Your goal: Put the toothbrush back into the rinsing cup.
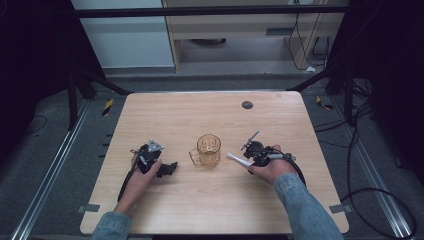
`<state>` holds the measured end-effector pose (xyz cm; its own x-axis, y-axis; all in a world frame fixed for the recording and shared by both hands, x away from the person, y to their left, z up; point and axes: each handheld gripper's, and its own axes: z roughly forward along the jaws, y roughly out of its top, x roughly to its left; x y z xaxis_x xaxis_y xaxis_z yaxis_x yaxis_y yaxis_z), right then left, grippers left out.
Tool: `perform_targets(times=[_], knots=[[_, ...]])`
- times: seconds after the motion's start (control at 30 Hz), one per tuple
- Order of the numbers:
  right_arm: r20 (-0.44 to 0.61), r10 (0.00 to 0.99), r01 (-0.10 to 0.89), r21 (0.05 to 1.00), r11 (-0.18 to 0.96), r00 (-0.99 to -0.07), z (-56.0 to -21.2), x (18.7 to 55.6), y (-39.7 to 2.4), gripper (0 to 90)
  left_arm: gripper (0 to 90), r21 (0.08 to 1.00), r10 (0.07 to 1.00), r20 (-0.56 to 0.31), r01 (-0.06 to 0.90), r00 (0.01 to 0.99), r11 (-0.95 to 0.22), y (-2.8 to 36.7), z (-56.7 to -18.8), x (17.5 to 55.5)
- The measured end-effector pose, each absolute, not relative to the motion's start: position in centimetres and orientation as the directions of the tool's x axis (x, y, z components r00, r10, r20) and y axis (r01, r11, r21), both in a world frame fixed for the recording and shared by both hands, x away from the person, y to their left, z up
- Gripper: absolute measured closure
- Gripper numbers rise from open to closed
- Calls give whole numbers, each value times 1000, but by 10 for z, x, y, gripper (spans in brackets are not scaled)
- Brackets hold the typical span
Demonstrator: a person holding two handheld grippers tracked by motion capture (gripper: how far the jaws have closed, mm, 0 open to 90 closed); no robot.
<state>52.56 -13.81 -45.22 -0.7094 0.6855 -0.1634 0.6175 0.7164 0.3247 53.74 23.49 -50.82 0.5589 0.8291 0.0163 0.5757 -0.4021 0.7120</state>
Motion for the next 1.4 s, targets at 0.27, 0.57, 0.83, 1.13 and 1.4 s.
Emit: perform_targets(times=[0.27, 0.57, 0.83, 1.13, 1.4], knots=[[-152, 679, 620, 302, 724, -718, -460, 523, -143, 473, 0, 711, 829, 18, 576, 559, -404, 235, -508, 537], [-141, 668, 620, 270, 736, -731, -467, 525, -144, 491, 0, 711, 828, 18, 575, 560, -405, 235, -508, 537], [-121, 668, 623, 269, 734, -734, -468, 526, -143, 549, 0, 711, 829, 18, 576, 560, -404, 235, -508, 537], [-99, 660, 622, 255, 740, -745, -466, 529, -144, 667, 0, 711, 827, 18, 574, 561, -405, 235, -508, 538], [-62, 678, 638, 285, 715, -733, -459, 529, -147, 669, 0, 711, 827, 18, 574, 563, -406, 235, -508, 538]])
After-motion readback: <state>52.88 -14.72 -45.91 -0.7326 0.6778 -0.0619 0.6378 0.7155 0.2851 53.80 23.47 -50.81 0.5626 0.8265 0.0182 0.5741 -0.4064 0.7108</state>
